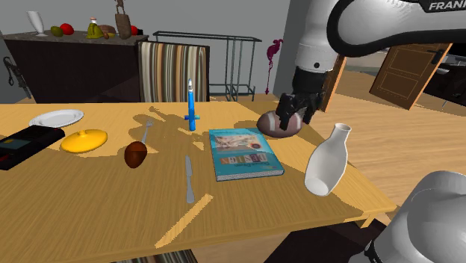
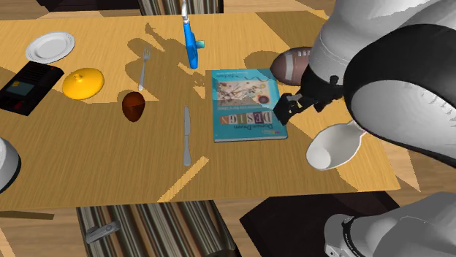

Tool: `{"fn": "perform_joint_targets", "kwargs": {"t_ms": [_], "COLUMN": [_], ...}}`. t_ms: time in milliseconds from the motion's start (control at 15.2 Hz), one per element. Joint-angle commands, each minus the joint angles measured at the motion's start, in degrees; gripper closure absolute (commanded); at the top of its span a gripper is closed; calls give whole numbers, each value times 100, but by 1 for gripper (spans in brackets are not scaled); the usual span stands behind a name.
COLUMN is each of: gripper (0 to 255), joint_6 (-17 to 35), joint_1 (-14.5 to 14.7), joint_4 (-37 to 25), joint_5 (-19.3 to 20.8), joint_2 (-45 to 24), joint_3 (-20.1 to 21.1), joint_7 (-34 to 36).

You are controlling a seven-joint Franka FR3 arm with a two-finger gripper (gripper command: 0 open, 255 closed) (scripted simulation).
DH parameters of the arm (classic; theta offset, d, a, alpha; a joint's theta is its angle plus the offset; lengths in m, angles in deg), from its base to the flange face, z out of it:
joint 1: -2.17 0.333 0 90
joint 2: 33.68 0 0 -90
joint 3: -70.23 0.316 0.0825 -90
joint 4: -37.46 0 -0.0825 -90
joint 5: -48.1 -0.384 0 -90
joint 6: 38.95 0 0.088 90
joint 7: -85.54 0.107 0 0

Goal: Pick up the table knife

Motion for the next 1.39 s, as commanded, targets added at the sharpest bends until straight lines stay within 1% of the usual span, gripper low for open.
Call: {"fn": "perform_joint_targets", "kwargs": {"t_ms": [0, 330, 660, 1056, 1320], "gripper": [0, 0, 0, 0, 0], "joint_6": [333, 986, 1552, 2046, 2224], "joint_1": [14, 25, 6, 41, 171], "joint_4": [2, -238, -678, -1467, -2157], "joint_5": [-90, -201, -116, 287, 684], "joint_2": [-324, -1211, -2224, -3568, -4513], "joint_3": [191, 650, 1069, 1433, 1534], "joint_7": [269, 940, 1648, 2577, 3203]}}
